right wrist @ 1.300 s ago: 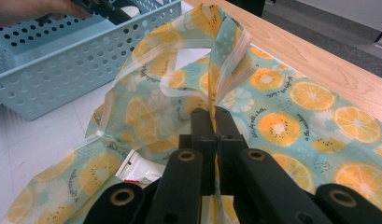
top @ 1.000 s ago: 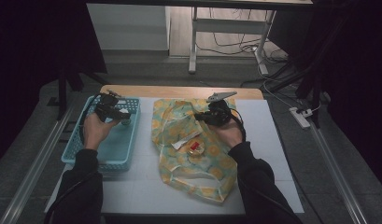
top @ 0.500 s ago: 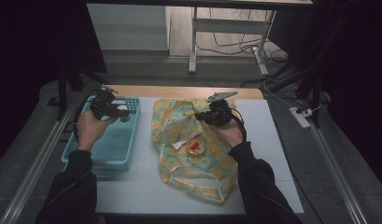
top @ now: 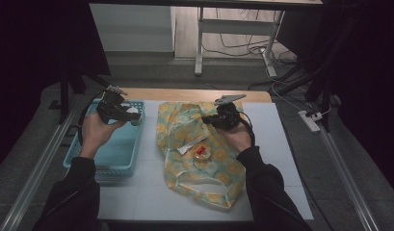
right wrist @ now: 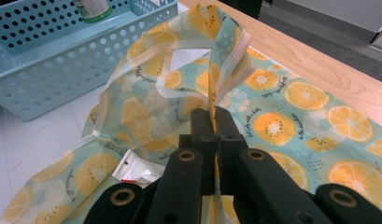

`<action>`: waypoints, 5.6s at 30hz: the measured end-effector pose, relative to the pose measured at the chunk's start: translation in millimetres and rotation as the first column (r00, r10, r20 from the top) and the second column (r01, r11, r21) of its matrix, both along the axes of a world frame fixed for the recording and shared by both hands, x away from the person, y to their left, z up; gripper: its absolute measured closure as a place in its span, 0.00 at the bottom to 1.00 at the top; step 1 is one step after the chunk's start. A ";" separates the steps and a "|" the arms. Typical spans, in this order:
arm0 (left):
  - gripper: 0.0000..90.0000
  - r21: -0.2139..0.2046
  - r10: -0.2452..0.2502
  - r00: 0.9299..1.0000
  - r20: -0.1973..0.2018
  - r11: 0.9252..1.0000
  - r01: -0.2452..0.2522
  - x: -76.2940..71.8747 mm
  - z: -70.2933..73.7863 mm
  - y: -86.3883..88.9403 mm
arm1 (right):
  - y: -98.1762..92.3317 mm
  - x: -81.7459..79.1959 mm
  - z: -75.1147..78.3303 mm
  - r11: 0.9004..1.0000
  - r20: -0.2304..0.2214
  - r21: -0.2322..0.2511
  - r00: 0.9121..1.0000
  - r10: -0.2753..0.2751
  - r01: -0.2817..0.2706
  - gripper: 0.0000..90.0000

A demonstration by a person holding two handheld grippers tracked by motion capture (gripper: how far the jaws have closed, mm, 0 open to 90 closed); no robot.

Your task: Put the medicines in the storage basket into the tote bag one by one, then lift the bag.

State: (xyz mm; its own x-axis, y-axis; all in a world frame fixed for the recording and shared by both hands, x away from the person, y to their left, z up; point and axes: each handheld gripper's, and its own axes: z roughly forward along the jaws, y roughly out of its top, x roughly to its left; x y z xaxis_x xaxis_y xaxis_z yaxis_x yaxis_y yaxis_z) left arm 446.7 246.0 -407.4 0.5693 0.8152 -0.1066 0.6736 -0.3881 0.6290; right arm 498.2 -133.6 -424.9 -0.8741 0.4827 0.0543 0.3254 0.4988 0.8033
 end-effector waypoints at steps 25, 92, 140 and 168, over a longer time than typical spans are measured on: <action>0.56 0.004 -0.285 0.957 0.048 0.958 0.285 -13.6 10.7 -114.1 | -0.7 1.6 -0.1 1.000 -0.001 -0.002 1.000 -0.009 0.009 1.00; 0.24 -0.081 -0.386 0.922 0.019 0.919 0.386 7.5 -48.6 -204.4 | -5.7 2.1 -7.7 1.000 0.003 -0.019 1.000 -0.019 0.019 1.00; 0.00 -0.144 -0.449 0.891 0.062 0.880 0.453 -73.9 -71.4 -163.7 | -9.4 -9.7 -10.7 1.000 0.000 -0.006 1.000 0.009 -0.009 1.00; 0.05 -0.020 -0.529 0.848 0.002 0.848 0.529 -69.4 -120.5 -192.5 | -7.8 -13.7 -12.8 1.000 -0.010 -0.008 1.000 0.020 -0.020 1.00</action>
State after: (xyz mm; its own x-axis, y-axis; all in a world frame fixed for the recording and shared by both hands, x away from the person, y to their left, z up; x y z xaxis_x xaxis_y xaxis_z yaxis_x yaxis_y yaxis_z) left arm 377.3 53.4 -527.9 0.9135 0.3881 -0.1217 0.3715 -0.6744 0.6381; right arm 484.5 -141.4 -437.7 -0.8829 0.4657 0.0593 0.3235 0.5119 0.7958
